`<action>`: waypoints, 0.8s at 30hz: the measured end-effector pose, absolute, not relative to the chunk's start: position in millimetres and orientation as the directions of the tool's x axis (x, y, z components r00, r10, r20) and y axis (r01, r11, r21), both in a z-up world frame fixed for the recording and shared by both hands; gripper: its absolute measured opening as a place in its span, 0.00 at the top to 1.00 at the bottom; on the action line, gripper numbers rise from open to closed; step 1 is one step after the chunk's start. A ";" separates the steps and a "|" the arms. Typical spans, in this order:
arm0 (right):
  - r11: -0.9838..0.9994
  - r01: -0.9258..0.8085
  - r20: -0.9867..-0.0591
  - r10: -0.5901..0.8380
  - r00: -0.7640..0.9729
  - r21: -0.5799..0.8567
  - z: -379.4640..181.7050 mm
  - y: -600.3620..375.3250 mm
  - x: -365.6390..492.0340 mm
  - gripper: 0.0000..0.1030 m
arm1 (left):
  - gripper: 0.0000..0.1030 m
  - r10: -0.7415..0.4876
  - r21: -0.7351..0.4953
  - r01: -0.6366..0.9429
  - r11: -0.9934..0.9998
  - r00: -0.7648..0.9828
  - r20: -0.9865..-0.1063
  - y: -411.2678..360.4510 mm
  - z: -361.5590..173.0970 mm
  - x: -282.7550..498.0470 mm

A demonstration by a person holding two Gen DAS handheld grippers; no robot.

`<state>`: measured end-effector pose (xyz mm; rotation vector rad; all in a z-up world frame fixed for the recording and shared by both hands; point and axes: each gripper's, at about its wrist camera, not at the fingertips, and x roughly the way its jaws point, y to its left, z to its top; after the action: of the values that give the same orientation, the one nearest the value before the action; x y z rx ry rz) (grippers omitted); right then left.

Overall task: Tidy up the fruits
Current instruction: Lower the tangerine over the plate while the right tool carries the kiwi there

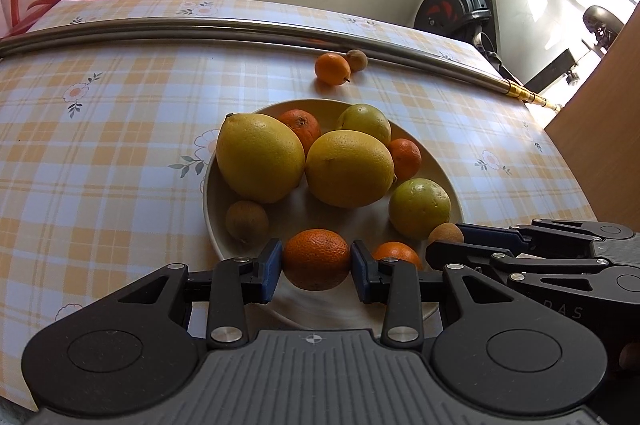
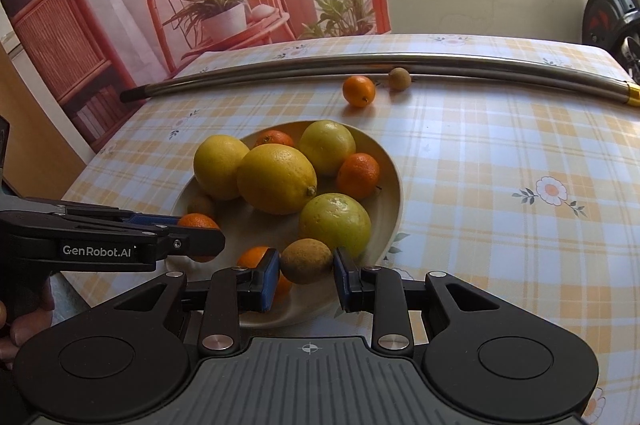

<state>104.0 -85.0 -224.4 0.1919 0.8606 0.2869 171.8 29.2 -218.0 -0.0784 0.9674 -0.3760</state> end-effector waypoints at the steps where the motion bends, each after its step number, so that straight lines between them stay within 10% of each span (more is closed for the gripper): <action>1: 0.945 -0.170 -0.720 0.323 0.614 0.279 -225.1 -84.7 104.7 0.74 | 0.62 -0.346 -0.231 0.277 0.933 0.508 -0.789 29.1 -218.1 171.9; 24: 0.933 -0.226 -0.734 0.359 0.577 0.279 -228.9 -77.3 107.4 0.73 | 0.62 -0.333 -0.219 0.272 0.937 0.504 -0.797 26.3 -222.6 173.2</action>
<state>107.4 -77.3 -228.9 0.1612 0.8934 0.3439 173.2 26.3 -222.6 -0.0678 0.9765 -0.3653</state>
